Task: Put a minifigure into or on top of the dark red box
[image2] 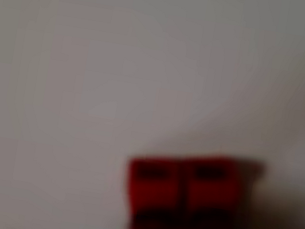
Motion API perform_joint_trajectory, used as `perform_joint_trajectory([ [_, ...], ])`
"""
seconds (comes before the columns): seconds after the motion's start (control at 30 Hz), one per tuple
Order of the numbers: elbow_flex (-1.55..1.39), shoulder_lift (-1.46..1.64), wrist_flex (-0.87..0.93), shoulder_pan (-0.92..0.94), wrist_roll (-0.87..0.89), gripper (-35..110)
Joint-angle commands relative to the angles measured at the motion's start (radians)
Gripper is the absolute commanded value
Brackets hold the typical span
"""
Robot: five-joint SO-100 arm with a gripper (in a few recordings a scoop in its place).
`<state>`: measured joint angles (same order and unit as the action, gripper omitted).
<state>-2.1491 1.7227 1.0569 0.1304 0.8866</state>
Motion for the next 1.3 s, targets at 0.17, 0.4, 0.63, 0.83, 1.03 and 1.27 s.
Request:
perform_joint_trajectory([
  [0.17,0.029,0.052,0.034,0.028,0.020,21],
  [0.4,0.025,0.041,0.023,0.002,0.041,21],
  [0.63,0.020,0.017,0.006,-0.025,0.063,21],
  [0.83,0.000,0.054,0.029,0.002,0.051,21],
  [1.03,-0.035,0.106,0.044,0.052,0.023,21],
  [1.27,-0.044,0.103,0.044,0.067,0.012,21],
])
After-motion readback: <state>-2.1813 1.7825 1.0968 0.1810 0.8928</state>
